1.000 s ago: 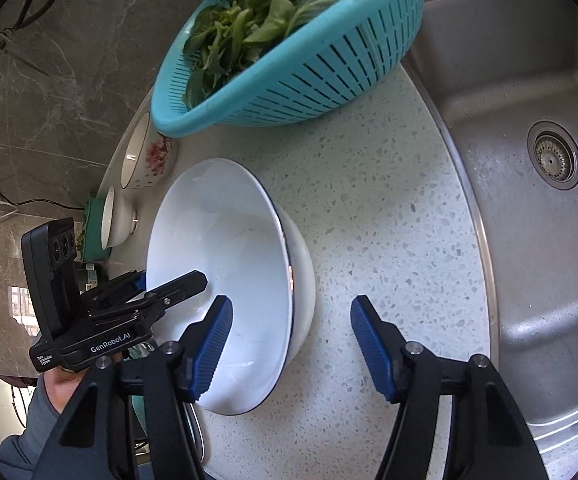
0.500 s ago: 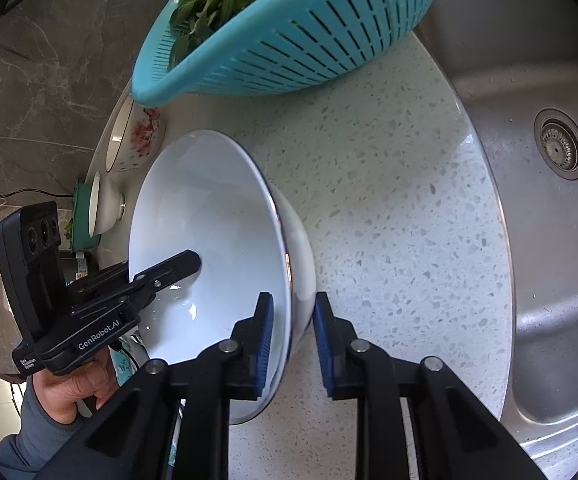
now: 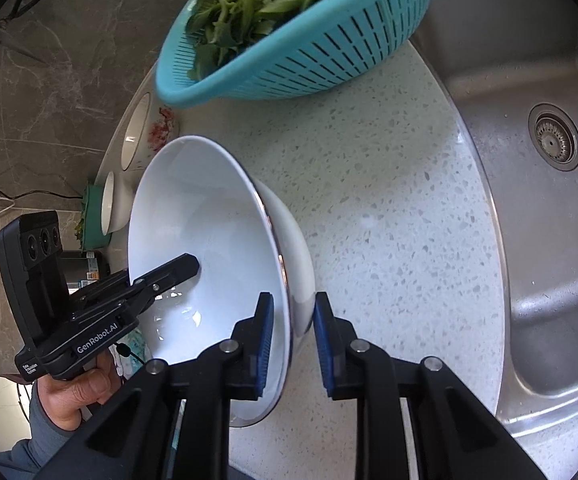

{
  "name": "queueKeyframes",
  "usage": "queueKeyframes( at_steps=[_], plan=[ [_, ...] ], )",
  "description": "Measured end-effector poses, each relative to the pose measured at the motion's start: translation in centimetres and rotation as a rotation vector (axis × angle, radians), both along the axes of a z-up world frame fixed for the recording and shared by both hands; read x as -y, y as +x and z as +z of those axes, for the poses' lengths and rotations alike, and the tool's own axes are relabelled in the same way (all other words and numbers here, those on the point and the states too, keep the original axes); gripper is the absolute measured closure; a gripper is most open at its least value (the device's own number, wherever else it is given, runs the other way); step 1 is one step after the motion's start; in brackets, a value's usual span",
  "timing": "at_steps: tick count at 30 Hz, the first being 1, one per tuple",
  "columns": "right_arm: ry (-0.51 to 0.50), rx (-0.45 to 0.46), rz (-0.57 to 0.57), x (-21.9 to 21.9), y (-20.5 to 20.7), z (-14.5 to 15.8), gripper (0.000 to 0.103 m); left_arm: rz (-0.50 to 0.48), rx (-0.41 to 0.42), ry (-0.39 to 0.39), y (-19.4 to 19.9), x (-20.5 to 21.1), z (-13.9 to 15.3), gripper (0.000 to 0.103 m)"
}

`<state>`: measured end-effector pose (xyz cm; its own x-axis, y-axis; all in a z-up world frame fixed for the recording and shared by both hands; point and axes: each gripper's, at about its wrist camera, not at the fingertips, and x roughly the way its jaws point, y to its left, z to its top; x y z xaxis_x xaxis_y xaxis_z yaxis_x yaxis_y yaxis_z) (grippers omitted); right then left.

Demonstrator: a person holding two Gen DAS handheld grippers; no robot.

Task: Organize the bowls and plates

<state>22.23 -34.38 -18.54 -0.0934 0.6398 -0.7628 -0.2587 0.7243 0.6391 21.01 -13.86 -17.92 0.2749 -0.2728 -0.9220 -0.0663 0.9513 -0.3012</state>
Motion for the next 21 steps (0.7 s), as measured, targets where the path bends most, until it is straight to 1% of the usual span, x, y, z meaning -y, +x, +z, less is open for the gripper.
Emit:
queueKeyframes(
  at_steps=[3,7,11,13,17,21],
  plan=[
    [0.010,0.000,0.003,0.8,-1.0,0.8,0.079,-0.004,0.008,-0.011,-1.3,0.6,1.0,0.094],
    [0.010,0.000,-0.008,2.1,-2.5,1.1,0.079,-0.019,-0.003,-0.019,-3.3,1.9,1.2,0.094],
    [0.004,-0.018,-0.011,3.3,-3.9,0.7,0.079,-0.031,-0.044,-0.026,-5.1,3.5,-0.2,0.094],
    [-0.009,-0.030,-0.010,3.7,-4.4,-0.1,0.079,-0.038,-0.066,-0.024,-5.9,4.3,-1.0,0.094],
    [-0.017,-0.053,-0.015,4.4,-5.0,-1.5,0.079,-0.043,-0.085,-0.008,-6.8,5.4,-1.9,0.094],
    [-0.022,-0.056,-0.002,4.3,-5.3,-2.3,0.079,-0.037,-0.093,0.006,-7.0,6.3,-2.6,0.094]
  ],
)
